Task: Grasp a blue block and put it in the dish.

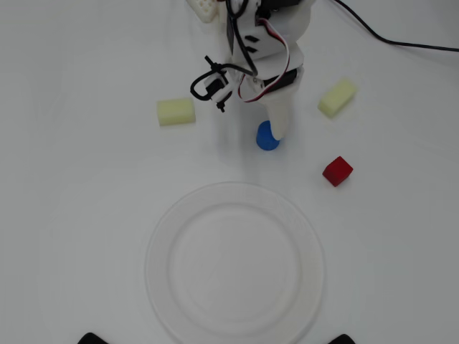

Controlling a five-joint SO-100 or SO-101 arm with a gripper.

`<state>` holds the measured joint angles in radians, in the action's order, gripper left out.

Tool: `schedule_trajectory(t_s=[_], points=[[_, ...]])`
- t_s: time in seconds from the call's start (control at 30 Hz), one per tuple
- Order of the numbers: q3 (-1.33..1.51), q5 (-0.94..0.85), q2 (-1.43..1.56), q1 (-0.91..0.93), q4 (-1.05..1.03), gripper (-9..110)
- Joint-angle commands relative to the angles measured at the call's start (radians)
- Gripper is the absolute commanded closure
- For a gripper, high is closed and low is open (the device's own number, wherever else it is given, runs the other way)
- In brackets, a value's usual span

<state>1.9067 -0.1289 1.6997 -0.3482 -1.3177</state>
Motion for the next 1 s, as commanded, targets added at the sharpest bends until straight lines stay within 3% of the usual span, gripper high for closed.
schedule_trajectory(t_s=[0.0,0.53,0.97], points=[[-0.044,0.003,-0.020,-0.012,0.028,68],[-0.048,-0.014,-0.164,-0.011,0.167,74],[-0.104,0.041,-0.213,-0.060,0.173,97]])
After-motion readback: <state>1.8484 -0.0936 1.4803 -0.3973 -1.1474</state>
